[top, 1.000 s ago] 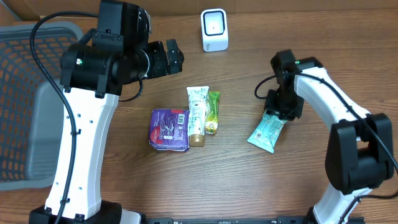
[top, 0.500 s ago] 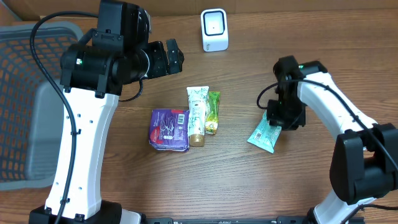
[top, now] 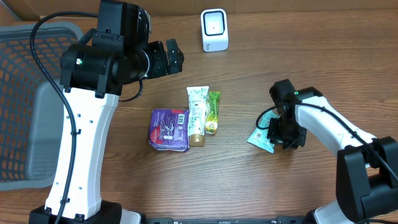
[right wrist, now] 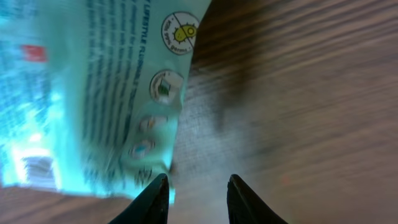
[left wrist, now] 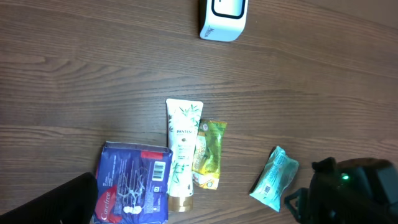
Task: Scan the item barcode
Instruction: 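Grasp the wipes pack with the right gripper and rotate it, then lay the wipes pack flat and withdraw the right gripper rightward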
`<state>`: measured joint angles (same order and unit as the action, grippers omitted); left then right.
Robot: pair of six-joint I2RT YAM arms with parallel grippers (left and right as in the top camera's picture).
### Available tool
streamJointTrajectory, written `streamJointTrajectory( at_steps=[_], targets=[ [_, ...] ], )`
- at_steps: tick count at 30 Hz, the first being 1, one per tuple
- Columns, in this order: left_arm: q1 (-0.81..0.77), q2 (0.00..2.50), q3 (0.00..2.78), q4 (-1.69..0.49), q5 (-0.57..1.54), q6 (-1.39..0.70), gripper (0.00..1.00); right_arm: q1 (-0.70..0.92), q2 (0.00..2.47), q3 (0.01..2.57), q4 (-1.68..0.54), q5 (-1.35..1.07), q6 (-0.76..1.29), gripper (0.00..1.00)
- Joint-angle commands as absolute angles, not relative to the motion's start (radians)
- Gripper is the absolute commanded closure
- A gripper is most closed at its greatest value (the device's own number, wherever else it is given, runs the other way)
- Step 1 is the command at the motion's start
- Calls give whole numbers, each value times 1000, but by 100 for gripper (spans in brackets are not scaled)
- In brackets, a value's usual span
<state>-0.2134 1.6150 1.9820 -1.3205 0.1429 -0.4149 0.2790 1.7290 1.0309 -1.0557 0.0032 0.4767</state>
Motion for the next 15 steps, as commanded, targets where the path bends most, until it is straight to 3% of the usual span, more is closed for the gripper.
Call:
streamJointTrajectory(
  at_steps=[1,10,15],
  targets=[
    [-210,1609,1979,-1320,147,-396,0,309,1715,987,-1001,-41,498,68],
    [-210,1609,1979,-1320,147,-396,0,405,1715,976,-818,-91,498,67],
    [-210,1609,1979,-1320,147,-396,0,389,1715,1040,-833,-118,498,67]
  ],
)
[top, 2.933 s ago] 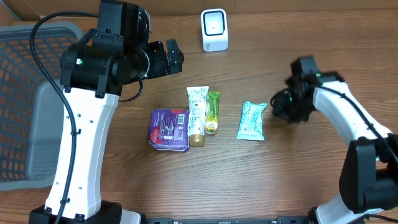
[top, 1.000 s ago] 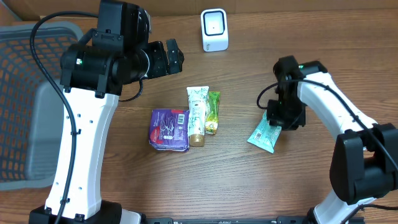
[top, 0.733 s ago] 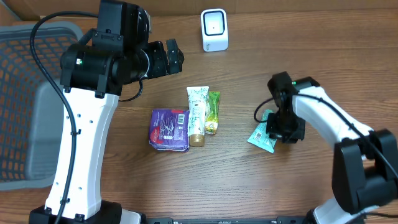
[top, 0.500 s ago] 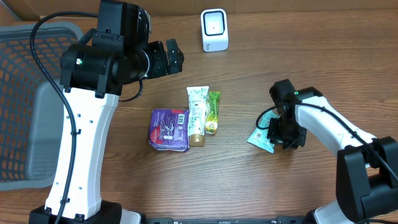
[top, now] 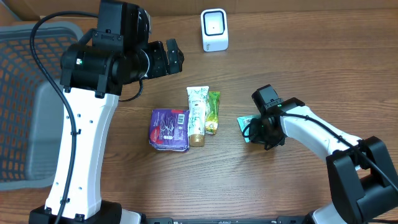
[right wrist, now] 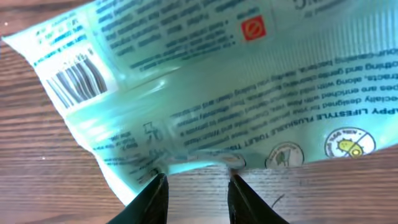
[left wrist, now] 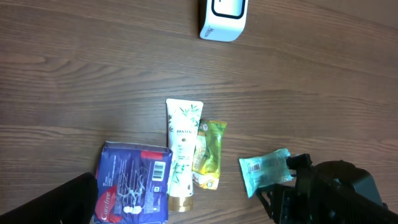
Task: Scan the item barcode
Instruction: 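Lay the wipes pack flat and withdraw the right gripper rightward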
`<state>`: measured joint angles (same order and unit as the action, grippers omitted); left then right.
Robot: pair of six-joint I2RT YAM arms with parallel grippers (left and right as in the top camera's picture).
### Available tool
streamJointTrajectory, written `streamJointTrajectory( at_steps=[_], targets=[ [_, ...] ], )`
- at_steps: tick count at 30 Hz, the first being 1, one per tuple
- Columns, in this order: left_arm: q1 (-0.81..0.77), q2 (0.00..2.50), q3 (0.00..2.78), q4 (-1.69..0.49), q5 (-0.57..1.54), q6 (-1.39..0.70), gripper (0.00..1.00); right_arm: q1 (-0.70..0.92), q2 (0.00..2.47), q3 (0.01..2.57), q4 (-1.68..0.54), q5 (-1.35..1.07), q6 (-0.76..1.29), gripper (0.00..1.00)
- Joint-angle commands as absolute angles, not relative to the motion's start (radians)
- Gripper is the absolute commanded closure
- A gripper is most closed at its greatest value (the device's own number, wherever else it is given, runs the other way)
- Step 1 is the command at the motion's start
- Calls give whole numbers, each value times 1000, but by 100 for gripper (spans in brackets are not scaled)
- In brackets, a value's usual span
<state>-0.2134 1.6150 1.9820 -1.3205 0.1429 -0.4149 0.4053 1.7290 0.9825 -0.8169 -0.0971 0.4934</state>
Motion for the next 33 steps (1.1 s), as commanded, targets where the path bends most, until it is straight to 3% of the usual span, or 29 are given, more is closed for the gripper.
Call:
streamJointTrajectory(
  at_steps=[1,6,8,9,19,33],
  targets=[
    [-210,1609,1979,-1320,147,-396,0,379,1713,1063,-855,-118,498,67],
    [-210,1609,1979,-1320,147,-396,1,283,1681,1189,-953,-126,382,64],
    [-210,1609,1979,-1320,147,-396,0,229,1673,1207,-957,-130,317,40],
    [-210,1609,1979,-1320,147,-396,0,205,1673,1206,-954,-130,295,37],
    [-210,1609,1979,-1320,147,-396,0,29,1773,1196,-920,-372,-10,39],
    [-210,1609,1979,-1320,147,-396,0,27,1874,1196,-879,-413,-57,42]
  ],
)
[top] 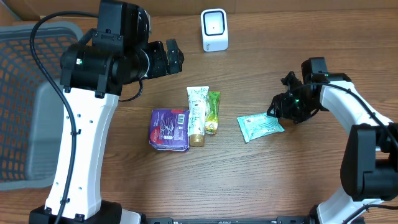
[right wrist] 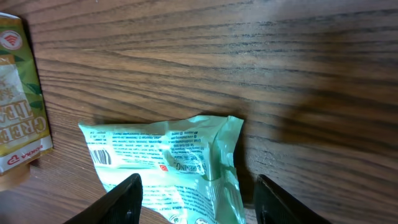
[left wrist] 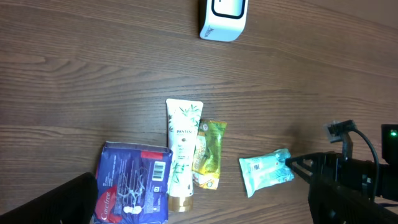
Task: Scan the item barcode
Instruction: 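Lay the wipes pack flat and withdraw the right gripper rightward, then grasp the mint wipes pack by its end with the right gripper and lift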
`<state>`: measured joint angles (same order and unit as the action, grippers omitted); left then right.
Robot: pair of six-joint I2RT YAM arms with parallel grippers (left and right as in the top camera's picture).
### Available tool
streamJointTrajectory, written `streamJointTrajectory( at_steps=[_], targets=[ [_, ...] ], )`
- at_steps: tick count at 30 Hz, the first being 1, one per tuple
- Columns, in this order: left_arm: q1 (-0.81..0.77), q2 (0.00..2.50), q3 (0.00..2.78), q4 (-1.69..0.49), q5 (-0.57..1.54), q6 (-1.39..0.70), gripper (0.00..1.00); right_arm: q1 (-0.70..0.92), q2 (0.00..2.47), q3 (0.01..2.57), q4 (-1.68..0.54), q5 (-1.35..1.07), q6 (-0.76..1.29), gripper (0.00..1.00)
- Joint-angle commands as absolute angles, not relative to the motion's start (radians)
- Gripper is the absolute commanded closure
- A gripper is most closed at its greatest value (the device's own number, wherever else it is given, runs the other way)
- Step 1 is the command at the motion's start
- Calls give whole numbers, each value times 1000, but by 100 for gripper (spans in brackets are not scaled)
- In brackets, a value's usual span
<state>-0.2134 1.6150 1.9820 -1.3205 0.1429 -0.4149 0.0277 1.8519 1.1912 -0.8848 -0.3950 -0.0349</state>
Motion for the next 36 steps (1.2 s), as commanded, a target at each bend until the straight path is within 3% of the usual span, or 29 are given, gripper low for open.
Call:
streamJointTrajectory(
  at_steps=[1,25,28,32,36],
  targets=[
    [-210,1609,1979,-1320,147,-396,0,27,1877,1196,-877,-413,-58,42],
    [-210,1609,1979,-1320,147,-396,1,22,1966,1103,-882,-511,-74,48],
    [-210,1609,1979,-1320,147,-396,0,22,1967,1039,-764,-519,9,58],
    [-210,1609,1979,-1320,147,-396,0,22,1967,1018,-691,-585,57,96],
    [-210,1609,1979,-1320,147,-396,0,22,1965,1037,-676,-672,52,96]
  ],
)
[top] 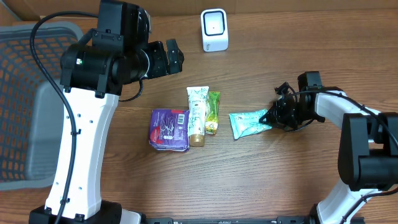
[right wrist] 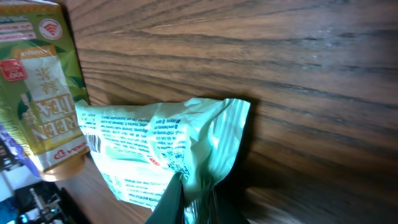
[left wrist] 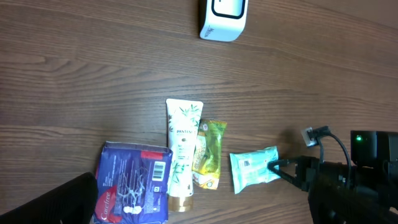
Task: Scan the item barcode
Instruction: 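Grasp the mint wipes pack by its end with the right gripper and lift, then carry the wipes pack up to the white scanner and hold it there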
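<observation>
A teal wipes packet (top: 247,123) lies on the wooden table, just right of the other items, and shows in the left wrist view as the teal packet (left wrist: 250,169). My right gripper (top: 271,116) is low at the packet's right end. In the right wrist view, the right gripper (right wrist: 193,190) is shut on the crumpled edge of the teal packet (right wrist: 149,152), whose barcode faces up at its far end. The white scanner (top: 214,29) stands at the back of the table. My left gripper (top: 174,56) hangs high above the table, open and holding nothing.
A purple pad pack (top: 169,129), a white Pantene tube (top: 197,115) and a green tea packet (top: 212,112) lie side by side at mid-table. The green tea packet (right wrist: 37,93) is close to the teal packet's far end. A grey mesh basket (top: 25,93) fills the left side.
My right gripper was open, standing off the packet's right end. It is now shut on that end. The packet sits slightly further left, nearer the green tea packet. The left arm is unchanged.
The teal packet first lay further right under my right gripper, fingers slightly apart on it. Then it was further left and turned, barcode up. After that the gripper stood back to the right, opened wide. Now it grips the packet's right edge.
</observation>
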`<state>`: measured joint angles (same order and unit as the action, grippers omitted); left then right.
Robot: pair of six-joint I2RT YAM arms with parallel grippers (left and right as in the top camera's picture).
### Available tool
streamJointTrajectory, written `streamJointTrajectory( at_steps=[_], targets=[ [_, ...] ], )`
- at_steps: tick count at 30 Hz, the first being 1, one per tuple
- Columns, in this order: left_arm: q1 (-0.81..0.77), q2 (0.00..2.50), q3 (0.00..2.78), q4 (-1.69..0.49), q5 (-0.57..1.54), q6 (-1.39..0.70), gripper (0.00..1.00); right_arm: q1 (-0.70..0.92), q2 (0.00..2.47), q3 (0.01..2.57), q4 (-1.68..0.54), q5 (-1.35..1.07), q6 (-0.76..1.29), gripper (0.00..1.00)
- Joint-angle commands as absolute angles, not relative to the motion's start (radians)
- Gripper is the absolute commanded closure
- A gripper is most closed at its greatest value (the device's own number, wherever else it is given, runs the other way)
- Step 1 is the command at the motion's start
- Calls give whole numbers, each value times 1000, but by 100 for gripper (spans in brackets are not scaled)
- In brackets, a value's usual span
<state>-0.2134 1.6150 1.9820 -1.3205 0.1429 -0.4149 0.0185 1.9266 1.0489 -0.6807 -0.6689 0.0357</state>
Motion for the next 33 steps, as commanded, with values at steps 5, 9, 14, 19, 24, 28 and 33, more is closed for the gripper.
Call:
streamJointTrajectory(
  at_steps=[5,9,14,19,24,28,33],
  targets=[
    [-210,1609,1979,-1321,147,-396,0,4,1931,1126,-764,-780,-1,96],
    [-210,1609,1979,-1320,147,-396,0,-30,1867,1245,-880,-825,-35,96],
    [-210,1609,1979,-1320,147,-396,0,-41,1798,1444,-1000,-736,-15,96],
    [-210,1609,1979,-1320,147,-396,1,-41,1790,1767,-1185,-548,49,96],
    [-210,1609,1979,-1320,147,-396,0,-41,1790,2084,-1361,-490,-12,96],
    [-210,1609,1979,-1320,147,-396,0,-41,1789,2263,-1451,-513,-64,96],
    [-210,1609,1979,-1320,147,-396,1,-41,1786,2487,-1477,-540,-79,96]
  ],
)
